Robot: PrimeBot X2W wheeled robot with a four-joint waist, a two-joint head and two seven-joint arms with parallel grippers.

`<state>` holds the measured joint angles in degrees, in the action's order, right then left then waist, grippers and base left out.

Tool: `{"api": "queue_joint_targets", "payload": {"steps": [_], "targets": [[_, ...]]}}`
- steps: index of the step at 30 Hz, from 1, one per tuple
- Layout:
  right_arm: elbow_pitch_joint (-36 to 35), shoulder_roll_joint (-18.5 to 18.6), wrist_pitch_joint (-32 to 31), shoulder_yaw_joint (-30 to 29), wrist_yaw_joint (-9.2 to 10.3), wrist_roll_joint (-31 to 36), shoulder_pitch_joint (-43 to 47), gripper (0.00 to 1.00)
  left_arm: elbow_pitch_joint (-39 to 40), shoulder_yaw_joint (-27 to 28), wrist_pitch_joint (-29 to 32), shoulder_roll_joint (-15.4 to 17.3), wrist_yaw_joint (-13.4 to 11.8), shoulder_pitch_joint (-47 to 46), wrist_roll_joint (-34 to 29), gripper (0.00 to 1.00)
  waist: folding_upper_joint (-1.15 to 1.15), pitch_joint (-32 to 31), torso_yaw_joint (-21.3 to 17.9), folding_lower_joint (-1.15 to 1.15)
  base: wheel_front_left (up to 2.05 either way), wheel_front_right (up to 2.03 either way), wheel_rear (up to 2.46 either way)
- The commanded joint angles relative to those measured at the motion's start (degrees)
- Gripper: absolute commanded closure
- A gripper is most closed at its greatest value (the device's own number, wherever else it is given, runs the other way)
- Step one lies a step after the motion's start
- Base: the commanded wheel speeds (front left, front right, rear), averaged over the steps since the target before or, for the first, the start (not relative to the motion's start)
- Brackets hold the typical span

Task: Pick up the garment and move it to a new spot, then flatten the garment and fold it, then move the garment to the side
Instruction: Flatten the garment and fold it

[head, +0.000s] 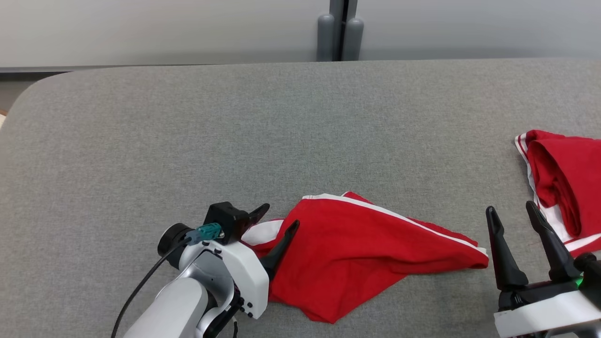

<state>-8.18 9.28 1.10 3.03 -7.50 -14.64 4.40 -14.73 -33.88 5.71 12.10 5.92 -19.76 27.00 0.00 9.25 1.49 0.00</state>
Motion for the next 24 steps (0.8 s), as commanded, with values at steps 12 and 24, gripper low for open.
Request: {"api": "queue_joint_targets", "payload": {"steps": [12,24], "targets": [[1.43,-0.91,1.9,-0.6,0.03,0.26,-1.96,0.0,-10.41,-6.8,2.49,0.31,1.6,-7.2,6.64,1.0,0.0,3.29,-1.7,0.0,0.0,0.0,0.0],[2.03,-1.13,1.93,-1.06,0.03,-0.38,-1.71,0.0,-9.79,-10.35,-3.81,2.98,1.11,-10.92,8.22,1.0,0.0,2.86,-0.98,0.0,0.0,0.0,0.0]]}}
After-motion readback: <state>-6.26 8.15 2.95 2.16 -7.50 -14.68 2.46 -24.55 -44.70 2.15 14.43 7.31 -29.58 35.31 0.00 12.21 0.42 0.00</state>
